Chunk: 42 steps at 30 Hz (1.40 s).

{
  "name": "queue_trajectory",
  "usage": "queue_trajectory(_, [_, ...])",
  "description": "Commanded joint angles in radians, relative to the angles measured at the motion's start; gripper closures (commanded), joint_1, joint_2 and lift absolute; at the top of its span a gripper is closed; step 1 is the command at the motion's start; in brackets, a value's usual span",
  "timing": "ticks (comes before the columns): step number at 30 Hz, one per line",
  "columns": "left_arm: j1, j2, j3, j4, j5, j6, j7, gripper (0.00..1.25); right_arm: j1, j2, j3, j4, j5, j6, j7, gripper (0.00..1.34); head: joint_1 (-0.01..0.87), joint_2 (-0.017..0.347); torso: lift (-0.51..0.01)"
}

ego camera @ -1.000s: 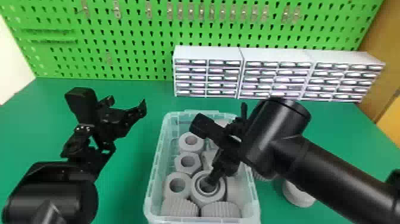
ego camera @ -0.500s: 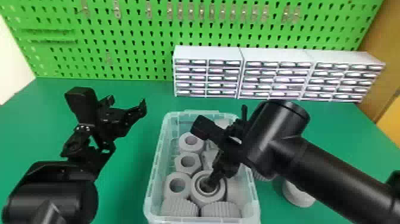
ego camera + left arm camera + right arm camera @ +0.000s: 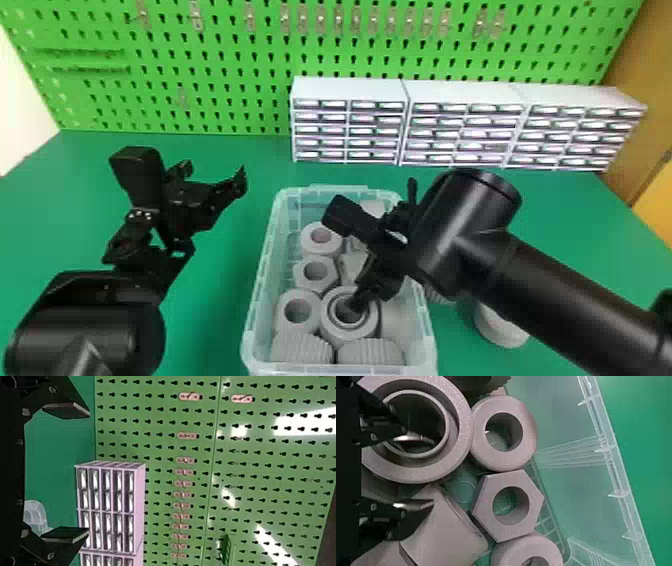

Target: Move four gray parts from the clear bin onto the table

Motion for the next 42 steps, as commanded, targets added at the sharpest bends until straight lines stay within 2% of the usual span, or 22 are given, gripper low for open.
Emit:
queue_trajectory(1, [0.002, 0.000, 0.001, -0.001, 0.001, 0.000, 0.000, 0.23, 0.005, 0.000, -0.006, -0.001, 0.007, -0.014, 0.000, 1.04, 0.686, 0.026, -0.050])
queue_trajectory(5, [0.002, 0.000, 0.001, -0.001, 0.001, 0.000, 0.000, 0.23, 0.009, -0.005, -0.007, -0.008, 0.007, -0.035, 0.000, 1.08, 0.686, 0.026, -0.050])
queue_trajectory(9, [0.002, 0.000, 0.001, 0.000, 0.001, 0.000, 0.000, 0.23, 0.014, -0.006, -0.009, -0.015, 0.016, -0.047, 0.000, 1.26, 0.686, 0.026, -0.050])
queue_trajectory(23, [0.002, 0.000, 0.001, -0.001, 0.001, 0.000, 0.000, 0.23, 0.029, -0.008, -0.036, -0.026, 0.042, -0.057, 0.000, 1.27, 0.686, 0.026, -0.050])
queue_trajectory(27, [0.005, -0.002, 0.001, -0.001, 0.000, 0.000, 0.000, 0.23, 0.058, 0.006, -0.099, -0.043, 0.090, -0.057, 0.002, 1.27, 0.686, 0.026, -0.050])
queue_trajectory(33, [0.005, 0.000, 0.000, -0.001, -0.005, 0.000, 0.000, 0.24, 0.084, 0.043, -0.187, -0.069, 0.189, -0.057, 0.020, 1.26, 0.686, 0.026, -0.050])
queue_trajectory(42, [0.008, 0.000, -0.002, -0.001, -0.008, 0.000, 0.000, 0.24, 0.138, 0.097, -0.343, -0.109, 0.271, -0.069, 0.026, 1.26, 0.686, 0.026, -0.050])
